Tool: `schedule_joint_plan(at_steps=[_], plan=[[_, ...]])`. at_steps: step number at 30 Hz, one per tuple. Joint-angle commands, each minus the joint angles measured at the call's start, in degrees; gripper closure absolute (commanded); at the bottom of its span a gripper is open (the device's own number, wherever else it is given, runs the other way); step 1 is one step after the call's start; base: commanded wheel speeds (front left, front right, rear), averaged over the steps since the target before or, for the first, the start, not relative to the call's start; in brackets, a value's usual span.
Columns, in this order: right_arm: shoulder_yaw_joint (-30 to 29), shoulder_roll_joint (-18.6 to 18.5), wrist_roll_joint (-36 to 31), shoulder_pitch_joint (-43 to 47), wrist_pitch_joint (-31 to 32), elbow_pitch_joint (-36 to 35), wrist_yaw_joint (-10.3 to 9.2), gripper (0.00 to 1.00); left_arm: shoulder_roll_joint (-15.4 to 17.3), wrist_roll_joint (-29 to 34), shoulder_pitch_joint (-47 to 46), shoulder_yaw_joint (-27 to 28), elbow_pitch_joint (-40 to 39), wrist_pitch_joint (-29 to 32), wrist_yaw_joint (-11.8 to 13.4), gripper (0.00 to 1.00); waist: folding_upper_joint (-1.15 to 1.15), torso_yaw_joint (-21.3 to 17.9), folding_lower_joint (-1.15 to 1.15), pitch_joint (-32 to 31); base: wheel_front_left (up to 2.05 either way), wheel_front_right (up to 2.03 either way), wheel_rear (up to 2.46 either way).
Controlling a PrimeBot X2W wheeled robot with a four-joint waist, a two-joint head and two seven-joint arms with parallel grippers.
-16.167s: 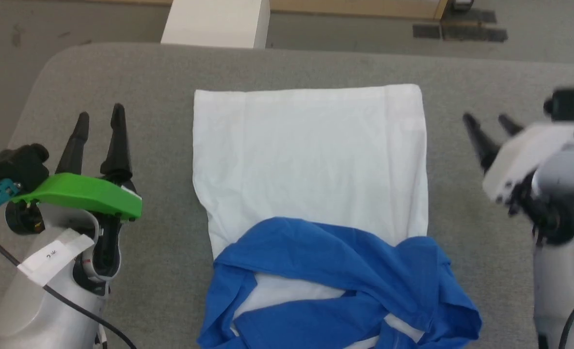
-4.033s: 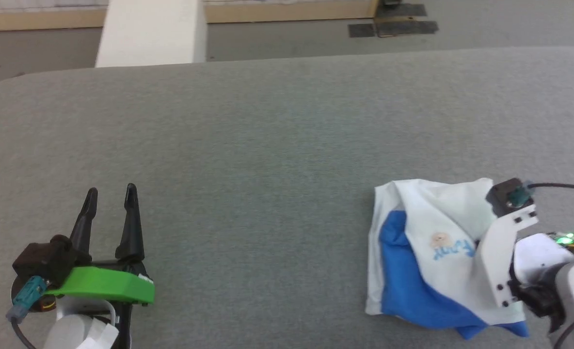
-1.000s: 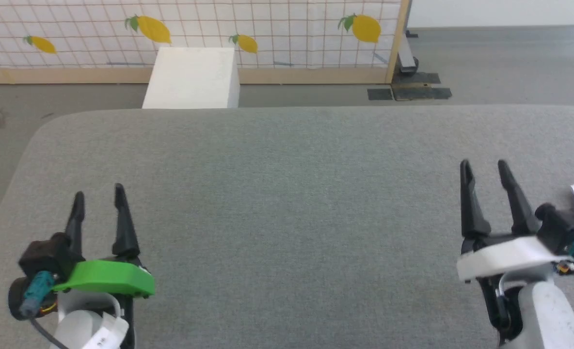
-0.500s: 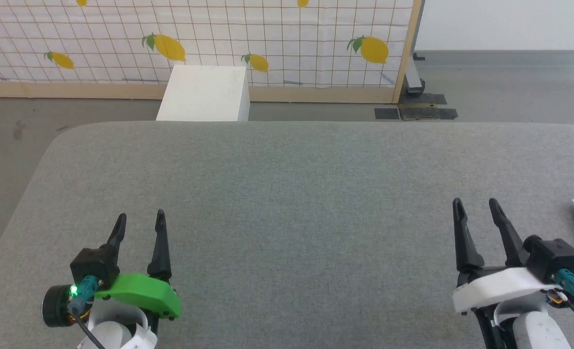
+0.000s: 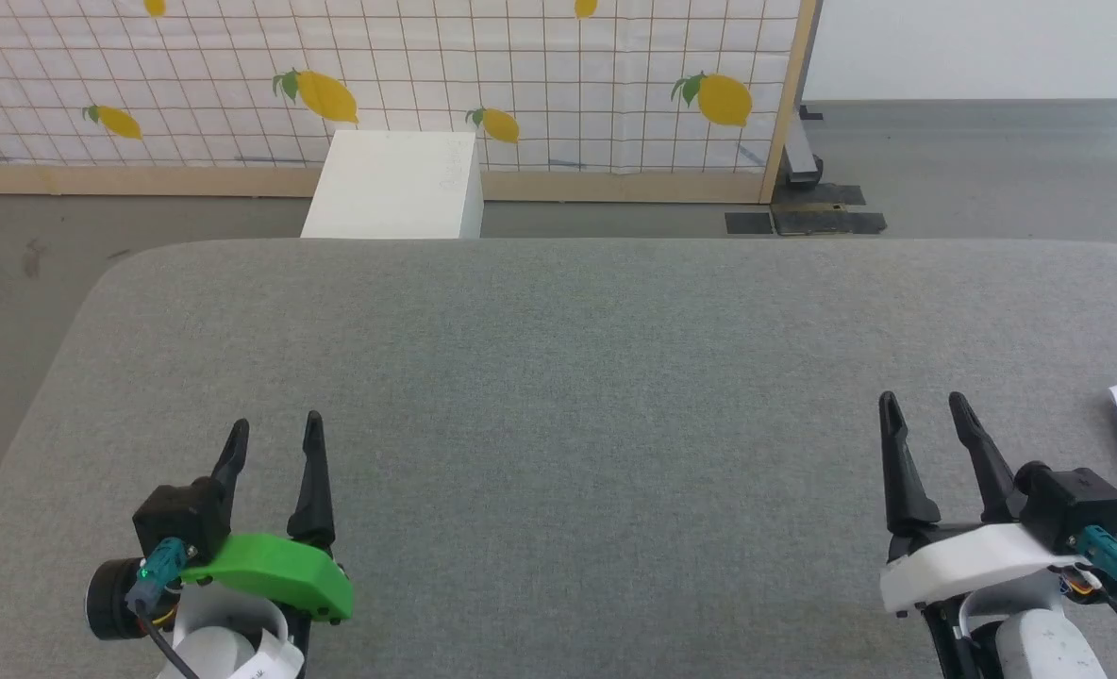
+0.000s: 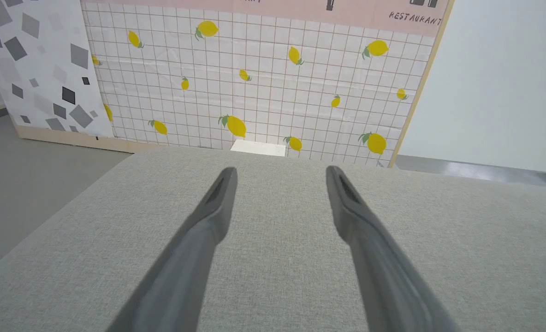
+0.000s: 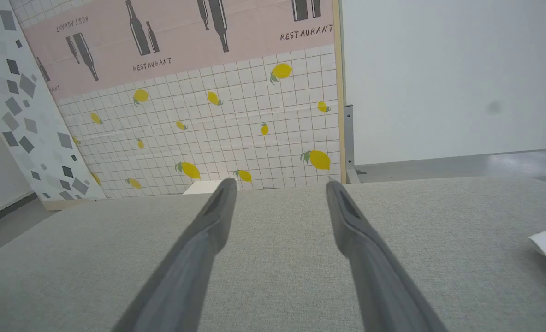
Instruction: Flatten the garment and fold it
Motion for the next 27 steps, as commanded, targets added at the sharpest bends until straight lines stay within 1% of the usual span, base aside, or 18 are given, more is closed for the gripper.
schedule_joint_plan(at_steps=[1,2,3,27], plan=[[0.12,0.04,-0.15,0.93,-0.33,0.28,-0.08,0.0,0.2,0.0,0.57,-0.18,0.23,0.17,-0.12,0.0,0.36,-0.11,0.0,-0.09,0.0,0.0,0.0],[0.18,0.04,-0.13,0.93,-0.33,0.34,-0.08,0.0,0.25,0.0,0.59,-0.23,0.28,0.26,-0.07,0.0,0.36,-0.15,0.0,-0.14,0.0,0.0,0.0],[0.13,0.0,0.0,0.0,0.01,0.23,0.0,1.0,0.01,-0.04,0.0,-0.14,0.2,0.13,0.01,1.0,0.0,-0.14,0.0,-0.14,0.0,0.0,0.0],[0.5,0.01,-1.71,0.79,2.19,-1.99,0.0,1.0,-1.2,2.77,0.82,0.87,-1.67,2.05,-0.3,1.0,0.05,-0.09,0.0,0.11,0.0,0.0,0.0]])
